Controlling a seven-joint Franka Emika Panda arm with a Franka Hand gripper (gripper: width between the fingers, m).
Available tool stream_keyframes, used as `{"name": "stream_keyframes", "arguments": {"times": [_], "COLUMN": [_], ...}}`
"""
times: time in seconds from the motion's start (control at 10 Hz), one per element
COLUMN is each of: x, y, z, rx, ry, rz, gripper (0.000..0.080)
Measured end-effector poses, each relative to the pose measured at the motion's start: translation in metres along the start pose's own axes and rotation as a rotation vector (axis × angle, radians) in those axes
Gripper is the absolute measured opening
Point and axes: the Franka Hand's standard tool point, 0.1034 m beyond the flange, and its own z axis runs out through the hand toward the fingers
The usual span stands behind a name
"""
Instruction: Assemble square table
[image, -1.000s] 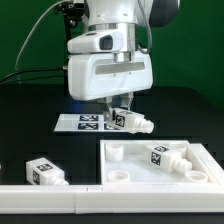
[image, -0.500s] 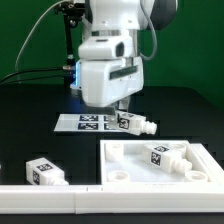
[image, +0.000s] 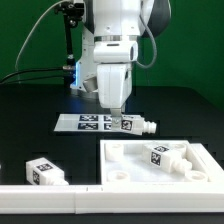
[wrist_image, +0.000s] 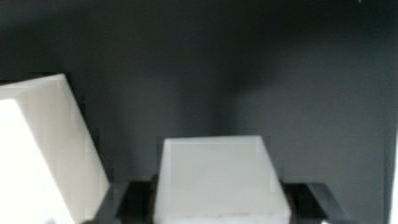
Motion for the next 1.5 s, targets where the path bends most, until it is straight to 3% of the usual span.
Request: {"name": "stream_keyframes", "arguments": {"times": [0.1,0.3,0.6,1.0,1.3,1.4,1.5], "x": [-0.004,-0.003,-0.005,-0.018,-0.016,-0.015,-0.015], "y": [-0.004,-0.011,-0.010,-0.004,-0.005,-0.004,0.002], "z": [0.003,0.013,0.013,0.021,0.021,0.019,0.010], "rx": [0.017,0.075,0.084,0.142,0.149,0.149,0.139], "ry": [-0.004,-0.010,-0.015,-0.018,-0.014,-0.018,-0.035], "rz": [-0.119,-0.365,-0.510,-1.033,-1.103,-1.092,-1.070], "gripper": [0.0287,0.0287,0.0287,0.0287,0.0287,0.0466,0.0584]}}
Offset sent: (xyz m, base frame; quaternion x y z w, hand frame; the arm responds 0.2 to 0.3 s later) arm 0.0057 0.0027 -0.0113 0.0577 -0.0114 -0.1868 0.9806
